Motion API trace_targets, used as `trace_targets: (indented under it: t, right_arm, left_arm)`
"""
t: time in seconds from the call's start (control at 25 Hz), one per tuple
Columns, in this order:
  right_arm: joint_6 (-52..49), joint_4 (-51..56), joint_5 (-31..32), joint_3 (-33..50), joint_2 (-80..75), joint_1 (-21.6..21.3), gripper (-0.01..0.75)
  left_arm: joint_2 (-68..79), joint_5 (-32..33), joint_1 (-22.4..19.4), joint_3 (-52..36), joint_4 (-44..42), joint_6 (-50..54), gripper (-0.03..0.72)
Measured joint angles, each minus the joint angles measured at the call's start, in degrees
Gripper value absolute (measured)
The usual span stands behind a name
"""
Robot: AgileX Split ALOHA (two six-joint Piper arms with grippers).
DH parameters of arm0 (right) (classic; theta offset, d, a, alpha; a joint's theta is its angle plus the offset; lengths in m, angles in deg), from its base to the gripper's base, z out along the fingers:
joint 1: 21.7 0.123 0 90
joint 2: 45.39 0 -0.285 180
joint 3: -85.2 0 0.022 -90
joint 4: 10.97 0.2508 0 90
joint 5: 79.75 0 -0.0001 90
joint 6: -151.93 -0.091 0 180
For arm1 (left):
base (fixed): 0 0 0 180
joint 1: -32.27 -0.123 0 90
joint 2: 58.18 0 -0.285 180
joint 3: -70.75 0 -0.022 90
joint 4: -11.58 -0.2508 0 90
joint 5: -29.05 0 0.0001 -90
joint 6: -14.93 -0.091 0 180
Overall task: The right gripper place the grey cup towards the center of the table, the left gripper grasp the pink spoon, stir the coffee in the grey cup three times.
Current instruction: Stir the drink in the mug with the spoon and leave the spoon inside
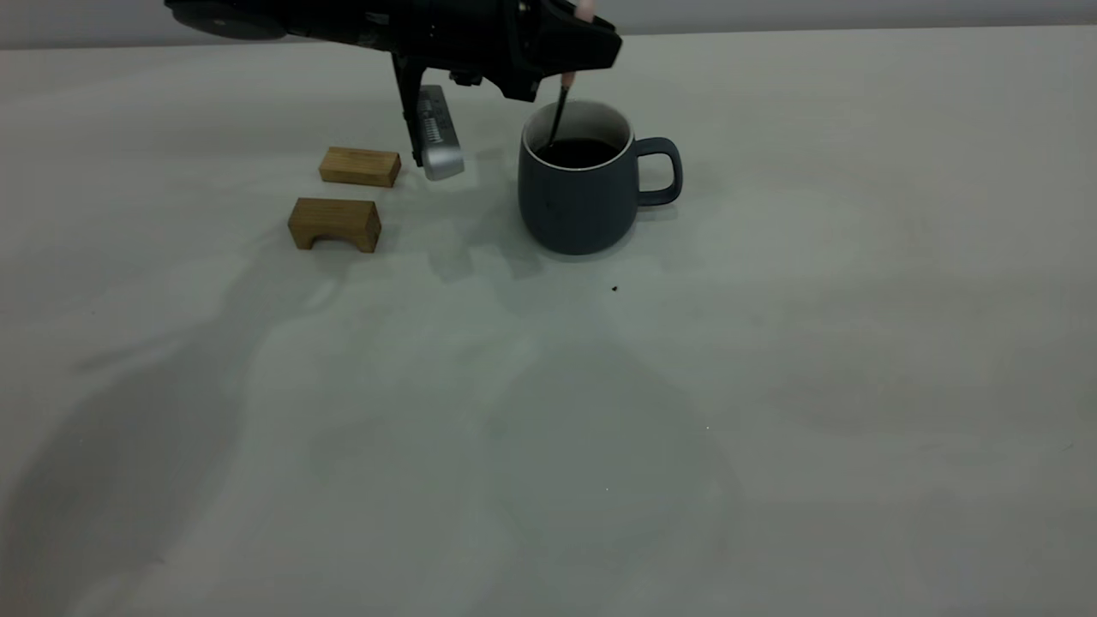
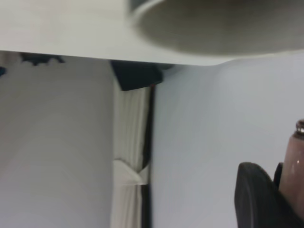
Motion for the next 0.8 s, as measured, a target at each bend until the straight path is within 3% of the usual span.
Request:
trace_targets:
  t: [0.24, 0.4, 0.6, 0.8]
  right_arm:
    - [0.0, 0.0, 0.0, 0.0, 0.0, 0.0, 0.438]
    - [0.0, 0.0, 0.0, 0.0, 0.0, 0.0, 0.438]
    - [0.1, 0.0, 0.0, 0.0, 0.0, 0.0, 0.438]
    - [0.1, 0.0, 0.0, 0.0, 0.0, 0.0, 0.438]
  left_arm:
    - [4.3, -0.5, 2.5, 8.0, 0.5, 0.0, 0.102]
    - [5.1, 2.4, 4.2, 8.6, -0.3, 2.3, 0.102]
    - [5.1, 8.9, 3.6, 8.9, -8.9, 11.9, 0.101]
    - [5.0, 10.5, 0.9, 9.0, -17.6, 21.4, 0.100]
